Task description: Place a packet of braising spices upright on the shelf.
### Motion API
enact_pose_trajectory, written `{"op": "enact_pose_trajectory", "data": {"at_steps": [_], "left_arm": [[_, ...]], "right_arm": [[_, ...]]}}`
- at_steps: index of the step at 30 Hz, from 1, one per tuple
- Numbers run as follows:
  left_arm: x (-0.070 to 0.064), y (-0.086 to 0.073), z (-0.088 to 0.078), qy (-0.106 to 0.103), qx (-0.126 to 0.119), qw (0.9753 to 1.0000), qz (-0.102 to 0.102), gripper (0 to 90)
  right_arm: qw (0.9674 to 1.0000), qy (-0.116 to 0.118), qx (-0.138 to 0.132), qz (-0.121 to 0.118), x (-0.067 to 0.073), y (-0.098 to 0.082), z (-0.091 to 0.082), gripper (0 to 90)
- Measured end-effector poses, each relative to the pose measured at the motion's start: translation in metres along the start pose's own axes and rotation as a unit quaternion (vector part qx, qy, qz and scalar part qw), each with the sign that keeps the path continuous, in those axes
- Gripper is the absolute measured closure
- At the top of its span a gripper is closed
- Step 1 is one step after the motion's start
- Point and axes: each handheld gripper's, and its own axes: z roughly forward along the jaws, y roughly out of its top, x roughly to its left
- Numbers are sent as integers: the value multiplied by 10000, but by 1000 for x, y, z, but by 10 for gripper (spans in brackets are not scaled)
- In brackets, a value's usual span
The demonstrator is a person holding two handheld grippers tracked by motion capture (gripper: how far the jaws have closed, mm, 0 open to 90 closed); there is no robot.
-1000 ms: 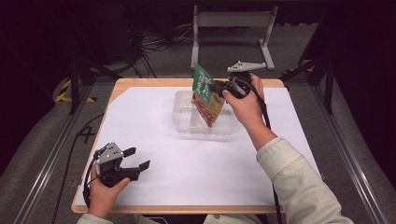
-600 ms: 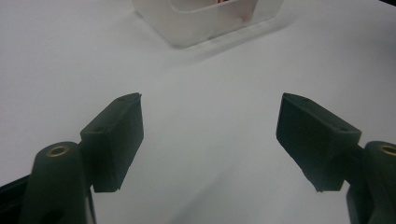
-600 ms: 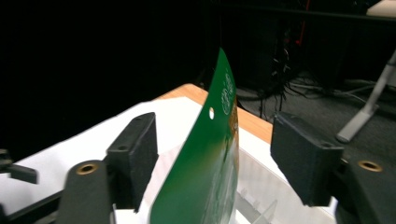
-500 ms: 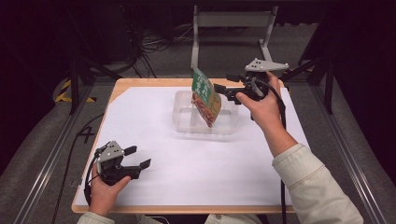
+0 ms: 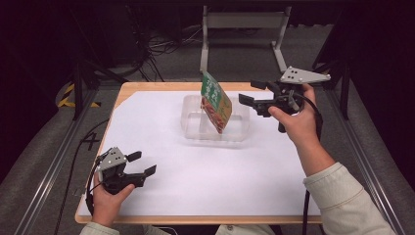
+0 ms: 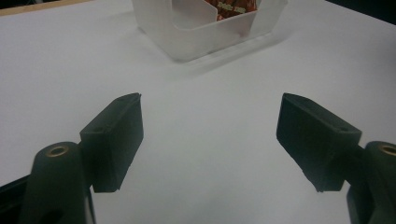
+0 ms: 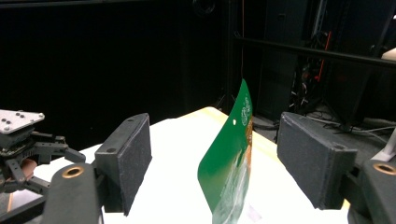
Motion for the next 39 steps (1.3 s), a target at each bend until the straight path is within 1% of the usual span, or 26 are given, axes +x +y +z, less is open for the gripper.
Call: {"op": "enact_pose_trajectory", "data": {"at_steps": [2,3,4,5,8,9,11,13,14,15,17,19,22,24,27,31,35,36,37,39], "left_arm": [[0,0,0,5,-9,10000,1,239],[0,0,0,-10,-29,10000,-50,239],[0,0,0,-10,-29,10000,-50,239],[1,0,-1,-7,-37,10000,-31,239],[2,0,-1,-7,-34,10000,-28,238],[2,0,-1,-7,-34,10000,-28,238],[2,0,-2,-3,-47,10000,-68,238],[2,0,-2,3,-50,10000,-57,237],[1,1,-2,5,-33,10000,-23,238],[0,1,-1,50,-39,10000,17,238],[-2,1,0,66,-3,9999,101,237],[-4,2,0,57,31,9999,118,237],[-3,1,0,57,3,9999,108,236],[-2,1,0,28,-7,10000,51,236],[-1,0,-1,50,-45,9999,88,235],[-2,0,-1,25,-63,9999,87,235],[-2,0,-1,14,-103,9999,119,233],[-3,0,-1,-15,-105,9999,88,233],[-2,0,-1,7,-129,9998,143,233],[-2,0,-2,-9,-133,9998,130,232]], "right_arm": [[10000,13,-31,-16,0,0,-6,259],[10000,4,-29,-21,-1,0,-10,259],[10000,4,-29,-21,-1,0,-10,259],[10000,-25,0,-39,-2,-3,-15,257],[9999,-100,67,-100,-2,-7,-22,257],[9999,-100,67,-100,-2,-7,-22,257],[9999,-101,49,-107,-3,-10,-29,252],[9999,-109,46,-108,-4,-12,-34,251],[9998,-113,59,-124,-4,-14,-37,251],[9998,-100,79,-146,-4,-15,-39,251],[9995,-130,130,-239,-4,-17,-45,250],[9994,-172,106,-266,-3,-21,-51,248],[9993,-218,128,-270,-1,-33,-57,245],[9992,-241,177,-276,0,-41,-59,245],[9989,-281,174,-333,2,-57,-64,245],[9988,-310,174,-326,5,-80,-70,245],[9992,-351,74,-202,4,-98,-76,245],[9992,-354,64,-160,3,-102,-77,245],[9993,-343,53,-128,2,-106,-78,245],[9994,-346,22,-22,0,-114,-81,245]]}}
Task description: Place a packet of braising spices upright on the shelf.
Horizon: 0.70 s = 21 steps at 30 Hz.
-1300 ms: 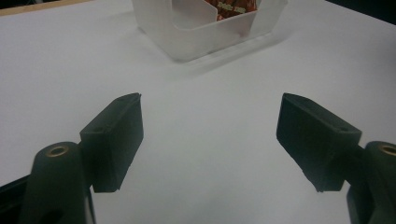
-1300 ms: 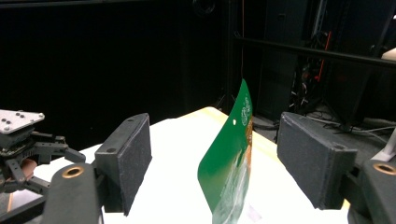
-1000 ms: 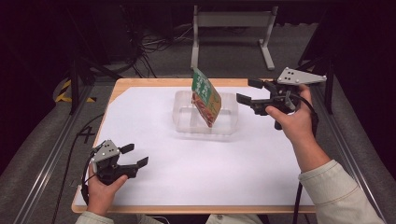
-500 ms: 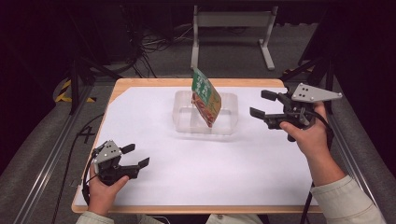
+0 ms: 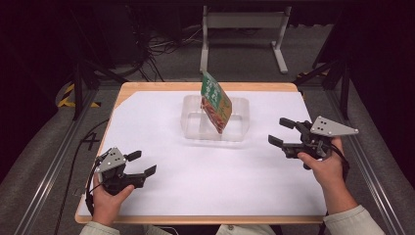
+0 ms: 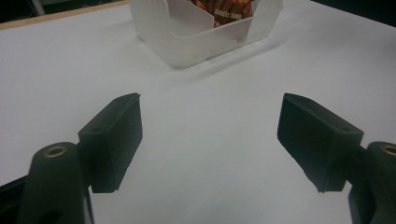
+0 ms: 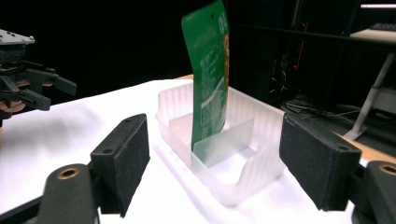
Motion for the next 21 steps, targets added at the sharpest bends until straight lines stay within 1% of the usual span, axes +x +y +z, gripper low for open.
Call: {"op": "enact_pose_trajectory", "data": {"at_steps": [4,9,11,12,13,16,18,21], "left_arm": [[0,0,0,-61,-40,10000,4,229],[0,-1,-1,-114,-94,9999,20,223],[0,-1,-1,-137,-119,9998,12,223],[0,-1,-1,-137,-119,9998,12,222],[0,-2,-1,-165,-130,9998,-1,222],[2,-3,-2,-255,-176,9995,41,219],[3,-4,-2,-330,-214,9992,-19,219],[4,-5,-2,-397,-227,9990,-29,218]], "right_arm": [[9999,-12,14,112,-3,-14,-2,245],[9999,-23,39,161,-4,-30,-3,245],[9998,-63,71,190,-4,-37,-3,245],[9997,-81,138,175,-4,-41,-2,245],[9997,-81,138,175,-4,-41,-2,245],[9995,-119,230,169,-3,-49,-2,245],[9994,-152,297,135,-3,-54,-1,245],[9991,-154,392,106,-2,-60,1,245]]}}
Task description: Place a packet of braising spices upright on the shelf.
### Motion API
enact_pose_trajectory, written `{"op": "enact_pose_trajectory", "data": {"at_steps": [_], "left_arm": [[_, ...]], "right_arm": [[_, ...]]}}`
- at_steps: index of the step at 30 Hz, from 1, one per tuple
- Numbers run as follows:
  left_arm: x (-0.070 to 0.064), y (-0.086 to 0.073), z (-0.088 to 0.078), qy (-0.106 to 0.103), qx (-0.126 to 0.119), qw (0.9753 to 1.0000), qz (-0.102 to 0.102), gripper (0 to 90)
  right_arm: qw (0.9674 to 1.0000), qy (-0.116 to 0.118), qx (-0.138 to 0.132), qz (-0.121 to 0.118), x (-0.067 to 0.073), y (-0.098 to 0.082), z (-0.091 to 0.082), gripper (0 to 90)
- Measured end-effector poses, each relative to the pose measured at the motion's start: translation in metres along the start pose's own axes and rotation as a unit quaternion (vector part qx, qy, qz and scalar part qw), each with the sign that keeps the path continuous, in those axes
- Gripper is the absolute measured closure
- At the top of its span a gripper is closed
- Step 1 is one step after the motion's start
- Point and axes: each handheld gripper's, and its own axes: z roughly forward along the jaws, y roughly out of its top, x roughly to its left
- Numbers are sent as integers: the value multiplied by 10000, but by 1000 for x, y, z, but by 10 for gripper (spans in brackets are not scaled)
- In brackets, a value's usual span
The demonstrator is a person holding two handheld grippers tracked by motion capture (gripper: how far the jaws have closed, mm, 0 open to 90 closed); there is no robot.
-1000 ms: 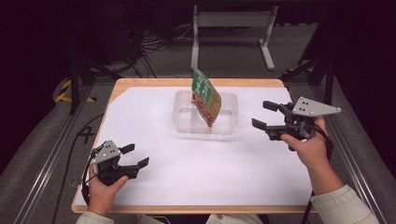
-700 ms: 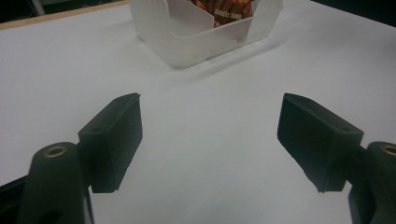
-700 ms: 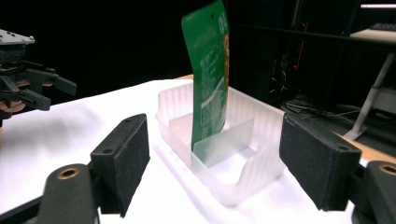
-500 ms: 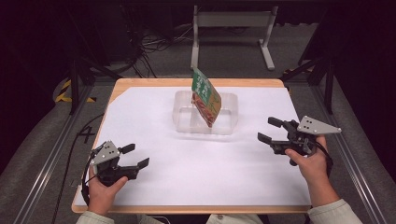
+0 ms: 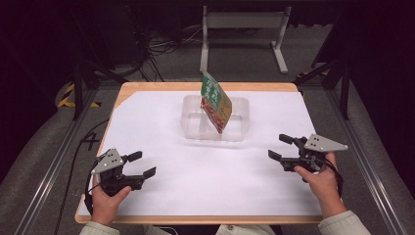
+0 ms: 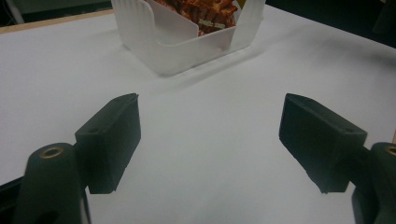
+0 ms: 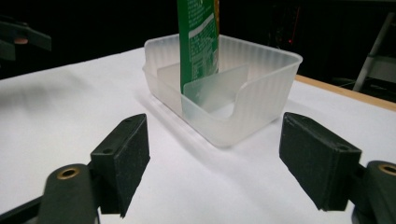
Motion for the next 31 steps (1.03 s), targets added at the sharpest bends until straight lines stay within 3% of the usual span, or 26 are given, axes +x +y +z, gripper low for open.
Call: {"op": "enact_pose_trajectory", "data": {"at_steps": [12,16,31], "left_arm": [[4,-3,4,-416,-21,9991,11,218],[5,-4,3,-418,-72,9991,-19,218],[7,-7,0,-209,-50,9997,-119,214]], "right_arm": [[9977,-69,681,-13,1,-34,14,241],[9963,-63,857,-56,1,-39,18,241],[9962,-60,870,-67,4,-37,22,241]]}}
